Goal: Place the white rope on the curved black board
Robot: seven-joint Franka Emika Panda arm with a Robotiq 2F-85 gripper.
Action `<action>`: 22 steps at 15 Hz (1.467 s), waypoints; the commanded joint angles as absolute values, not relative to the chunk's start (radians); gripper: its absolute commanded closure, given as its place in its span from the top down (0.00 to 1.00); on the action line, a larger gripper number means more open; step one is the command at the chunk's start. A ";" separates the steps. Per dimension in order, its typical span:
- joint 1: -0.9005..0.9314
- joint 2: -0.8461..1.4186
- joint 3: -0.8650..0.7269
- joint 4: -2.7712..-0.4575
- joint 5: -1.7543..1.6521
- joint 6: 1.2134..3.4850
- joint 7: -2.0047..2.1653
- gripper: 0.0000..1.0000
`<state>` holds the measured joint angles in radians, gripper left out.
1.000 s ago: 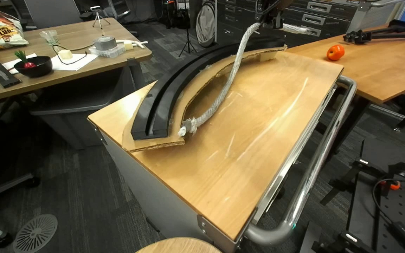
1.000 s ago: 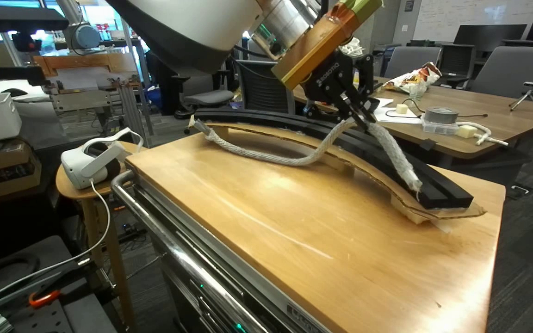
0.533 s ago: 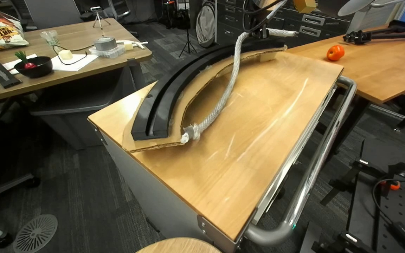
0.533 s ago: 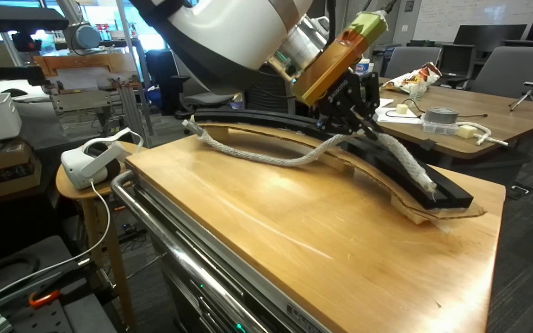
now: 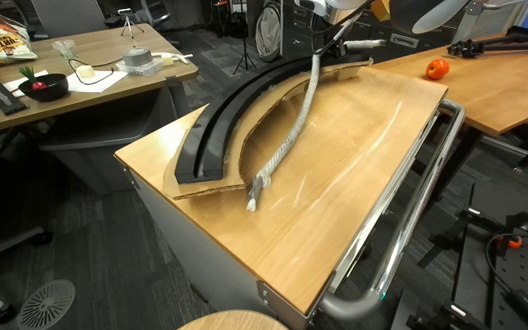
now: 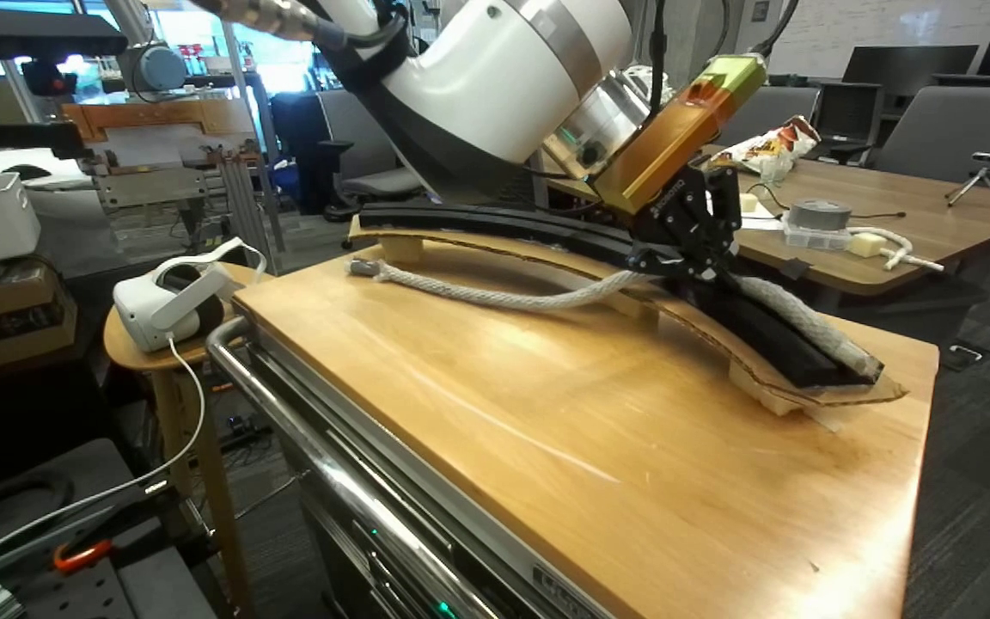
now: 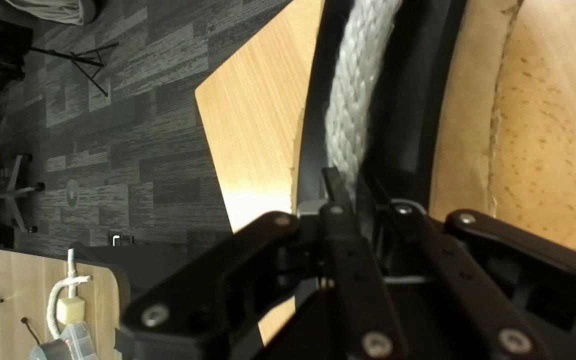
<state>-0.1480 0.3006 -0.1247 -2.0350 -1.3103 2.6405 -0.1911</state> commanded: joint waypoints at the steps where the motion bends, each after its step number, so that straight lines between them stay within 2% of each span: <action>1: -0.163 0.330 -0.124 -1.977 -1.298 2.636 -0.287 0.07; 6: -0.186 0.336 -0.101 -1.984 -1.157 2.649 -0.433 0.07; 16: -0.222 0.317 -0.033 -1.969 -0.634 2.651 -0.756 0.07; 20: -0.200 0.324 -0.049 -1.957 -0.584 2.642 -0.825 0.08; 21: -0.197 0.323 -0.056 -1.957 -0.588 2.641 -0.832 0.19; 22: -0.195 0.320 -0.060 -1.957 -0.593 2.640 -0.839 0.36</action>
<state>-0.2088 0.3196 -0.0483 -1.9669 -0.6180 2.6427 -0.7892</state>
